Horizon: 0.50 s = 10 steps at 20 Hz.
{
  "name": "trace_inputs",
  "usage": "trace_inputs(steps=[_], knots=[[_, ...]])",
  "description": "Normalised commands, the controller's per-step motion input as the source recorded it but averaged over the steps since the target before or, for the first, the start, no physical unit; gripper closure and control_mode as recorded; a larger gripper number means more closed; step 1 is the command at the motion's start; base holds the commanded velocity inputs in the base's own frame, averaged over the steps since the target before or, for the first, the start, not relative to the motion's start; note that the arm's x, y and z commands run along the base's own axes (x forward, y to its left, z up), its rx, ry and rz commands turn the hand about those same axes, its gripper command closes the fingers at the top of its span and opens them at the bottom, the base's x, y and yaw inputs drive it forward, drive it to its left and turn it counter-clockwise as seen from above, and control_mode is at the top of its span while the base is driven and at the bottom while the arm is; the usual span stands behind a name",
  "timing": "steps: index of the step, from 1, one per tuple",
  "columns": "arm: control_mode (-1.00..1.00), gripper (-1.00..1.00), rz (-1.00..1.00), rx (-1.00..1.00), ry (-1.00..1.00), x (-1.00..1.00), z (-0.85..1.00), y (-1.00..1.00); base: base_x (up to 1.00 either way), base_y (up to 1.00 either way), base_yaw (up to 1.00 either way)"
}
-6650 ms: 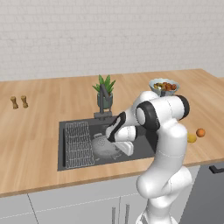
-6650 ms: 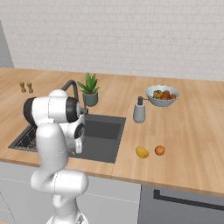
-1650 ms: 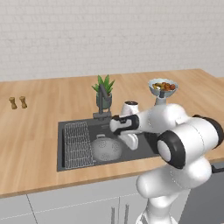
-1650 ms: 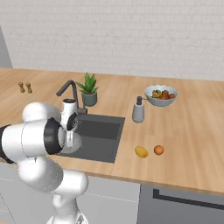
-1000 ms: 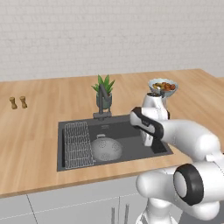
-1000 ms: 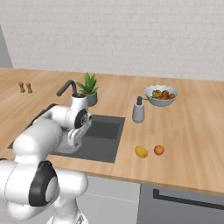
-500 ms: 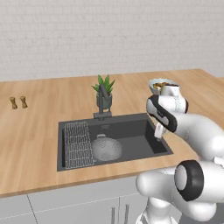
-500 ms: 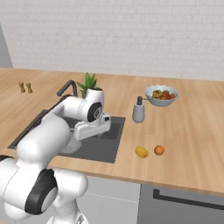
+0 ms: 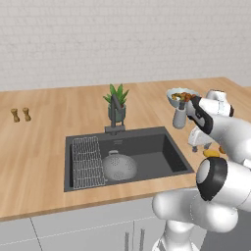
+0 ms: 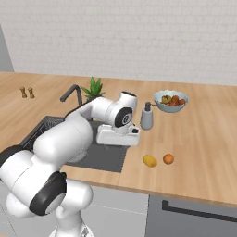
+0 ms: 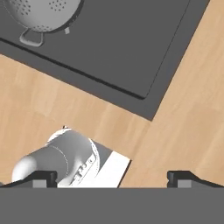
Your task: Put the colander in the sink, put the mango, tangerine in the colander, and turn on the sink faucet and pour water over the colander.
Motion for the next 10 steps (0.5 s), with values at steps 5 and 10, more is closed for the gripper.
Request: trace_inputs(steps=[5, 10], knots=[[-1.0, -1.0, -0.08, 0.0, 0.01, 0.02, -0.01, -0.17, 0.0, 0.0, 0.0], [-1.0, -1.0, 0.0, 0.0, 0.0, 0.18, -0.03, -0.09, 0.0, 0.0, 0.0]])
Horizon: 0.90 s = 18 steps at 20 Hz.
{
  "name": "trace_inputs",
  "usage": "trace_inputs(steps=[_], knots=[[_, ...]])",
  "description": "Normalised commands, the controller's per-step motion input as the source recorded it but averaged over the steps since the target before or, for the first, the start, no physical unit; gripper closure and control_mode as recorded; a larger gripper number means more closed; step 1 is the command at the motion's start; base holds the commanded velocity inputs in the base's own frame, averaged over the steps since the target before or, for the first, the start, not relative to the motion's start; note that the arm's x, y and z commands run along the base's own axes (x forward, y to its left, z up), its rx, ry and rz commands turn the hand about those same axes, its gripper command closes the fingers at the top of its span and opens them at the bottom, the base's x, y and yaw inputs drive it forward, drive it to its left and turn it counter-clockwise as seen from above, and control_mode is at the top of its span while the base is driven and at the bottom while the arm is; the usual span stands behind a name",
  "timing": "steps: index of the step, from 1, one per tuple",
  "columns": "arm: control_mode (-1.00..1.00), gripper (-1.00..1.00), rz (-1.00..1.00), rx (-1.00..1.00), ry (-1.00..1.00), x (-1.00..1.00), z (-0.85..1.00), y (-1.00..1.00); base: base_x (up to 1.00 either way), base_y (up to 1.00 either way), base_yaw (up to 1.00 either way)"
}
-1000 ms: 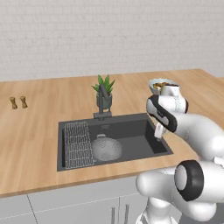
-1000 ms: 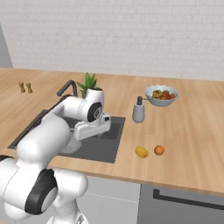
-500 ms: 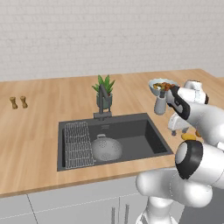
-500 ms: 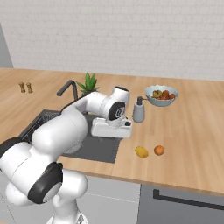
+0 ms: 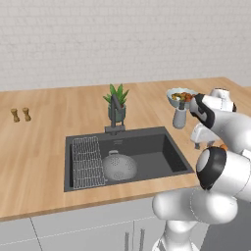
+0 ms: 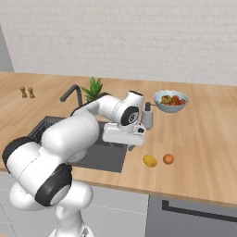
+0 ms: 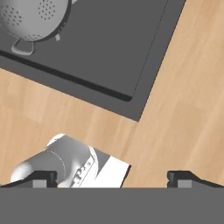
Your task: Put the colander in the sink, put the mango, tangerine in the colander, and turn on the sink faucet and pour water over the colander.
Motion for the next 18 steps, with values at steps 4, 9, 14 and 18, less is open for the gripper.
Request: trace_inputs(steps=[4, 9, 14, 18], knots=[[-1.0, -1.0, 0.0, 0.0, 0.0, 0.16, -0.08, -0.13, 0.0, 0.0, 0.0], [-1.0, -1.0, 0.0, 0.0, 0.0, 0.09, -0.09, -0.09, 0.0, 0.0, 0.0], [-1.0, -1.0, 0.0, 0.0, 0.0, 0.04, -0.17, -0.13, 0.0, 0.0, 0.0], [-1.0, -1.0, 0.0, 0.0, 0.0, 0.03, -0.25, -0.12, 0.0, 0.0, 0.0]])
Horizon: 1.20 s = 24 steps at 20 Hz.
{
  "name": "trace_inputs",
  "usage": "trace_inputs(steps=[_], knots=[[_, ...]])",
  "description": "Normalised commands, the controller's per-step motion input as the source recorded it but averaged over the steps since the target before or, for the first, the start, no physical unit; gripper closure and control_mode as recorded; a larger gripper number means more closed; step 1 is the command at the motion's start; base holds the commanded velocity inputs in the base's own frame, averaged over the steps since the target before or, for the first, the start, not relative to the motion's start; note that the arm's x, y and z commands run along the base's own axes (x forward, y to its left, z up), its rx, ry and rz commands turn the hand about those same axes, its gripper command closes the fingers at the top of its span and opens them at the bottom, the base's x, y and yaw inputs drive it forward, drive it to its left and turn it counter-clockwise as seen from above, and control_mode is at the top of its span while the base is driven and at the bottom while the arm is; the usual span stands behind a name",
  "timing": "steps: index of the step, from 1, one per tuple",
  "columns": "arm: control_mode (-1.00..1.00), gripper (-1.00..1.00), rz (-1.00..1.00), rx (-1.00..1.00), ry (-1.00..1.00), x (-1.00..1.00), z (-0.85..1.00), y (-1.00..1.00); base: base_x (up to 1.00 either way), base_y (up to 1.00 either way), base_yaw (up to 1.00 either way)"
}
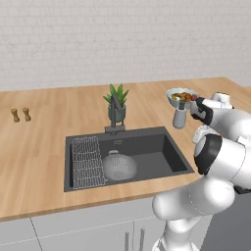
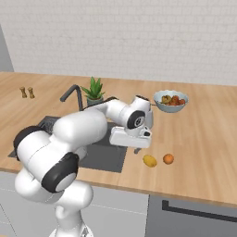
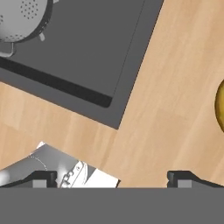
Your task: Put the colander in the sink, put the mango, tangerine in the colander, and turn on the sink faucet and pour water over the colander.
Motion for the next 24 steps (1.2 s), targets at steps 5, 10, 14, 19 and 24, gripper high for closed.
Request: trace_inputs(steps=[5, 10, 14, 19, 24], knots=[[-1.0, -1.0, 0.0, -0.01, -0.01, 0.08, -0.22, -0.22, 0.0, 0.0, 0.0], [-1.0, -1.0, 0.0, -0.09, -0.08, 0.0, -0.21, -0.24, 0.0, 0.0, 0.0], [-1.0, -1.0, 0.0, -0.13, -0.08, 0.0, -0.22, -0.24, 0.0, 0.0, 0.0], [-1.0, -1.0, 0.0, -0.07, -0.06, 0.08, -0.13, -0.28, 0.0, 0.0, 0.0], [-1.0, -1.0, 0.0, 0.0, -0.05, 0.2, -0.05, -0.22, 0.0, 0.0, 0.0]])
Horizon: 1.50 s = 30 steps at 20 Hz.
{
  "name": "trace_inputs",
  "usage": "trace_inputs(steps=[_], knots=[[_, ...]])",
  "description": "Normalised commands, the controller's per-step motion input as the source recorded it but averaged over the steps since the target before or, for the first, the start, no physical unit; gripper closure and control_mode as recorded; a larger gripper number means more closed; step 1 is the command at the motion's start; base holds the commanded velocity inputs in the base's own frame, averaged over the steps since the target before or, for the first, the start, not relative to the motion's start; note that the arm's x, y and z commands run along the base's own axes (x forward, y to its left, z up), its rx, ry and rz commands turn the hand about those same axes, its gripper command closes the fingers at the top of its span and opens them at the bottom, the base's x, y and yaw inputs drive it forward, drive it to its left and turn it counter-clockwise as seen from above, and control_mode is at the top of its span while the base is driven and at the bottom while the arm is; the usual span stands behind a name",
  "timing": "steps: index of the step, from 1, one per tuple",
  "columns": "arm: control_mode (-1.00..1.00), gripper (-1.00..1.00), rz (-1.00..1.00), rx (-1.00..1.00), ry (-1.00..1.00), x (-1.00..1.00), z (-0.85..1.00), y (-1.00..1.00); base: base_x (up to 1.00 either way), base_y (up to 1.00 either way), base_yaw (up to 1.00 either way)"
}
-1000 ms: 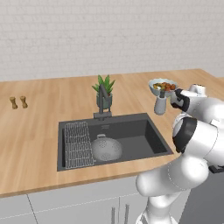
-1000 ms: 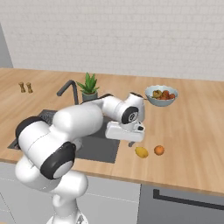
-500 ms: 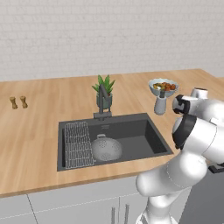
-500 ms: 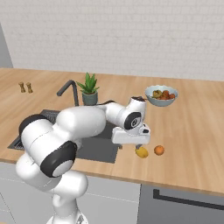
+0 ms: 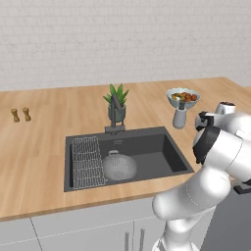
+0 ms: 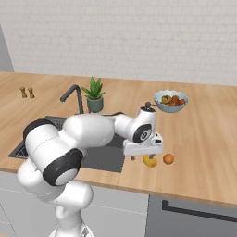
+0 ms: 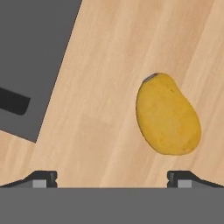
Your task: Put the colander in the sink, put the mango, tangerine in the colander, and turn on the sink faucet and pour water over the colander.
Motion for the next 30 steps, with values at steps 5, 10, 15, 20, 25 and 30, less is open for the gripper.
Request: trace_inputs(steps=[5, 10, 15, 20, 25, 30], knots=[[-1.0, -1.0, 0.0, 0.0, -0.01, 0.26, -0.08, -0.15, 0.0, 0.0, 0.0], [-1.0, -1.0, 0.0, 0.0, 0.0, 0.18, -0.13, -0.07, 0.0, 0.0, 0.0], [-1.0, -1.0, 0.0, 0.0, 0.0, 0.14, -0.12, -0.08, 0.0, 0.0, 0.0], [-1.0, -1.0, 0.0, 0.0, 0.0, 0.14, -0.07, -0.12, 0.0, 0.0, 0.0], [-1.0, -1.0, 0.0, 0.0, 0.0, 0.11, -0.07, -0.1, 0.0, 0.0, 0.0], [-1.0, -1.0, 0.0, 0.0, 0.01, 0.0, -0.12, -0.02, 0.0, 0.0, 0.0]])
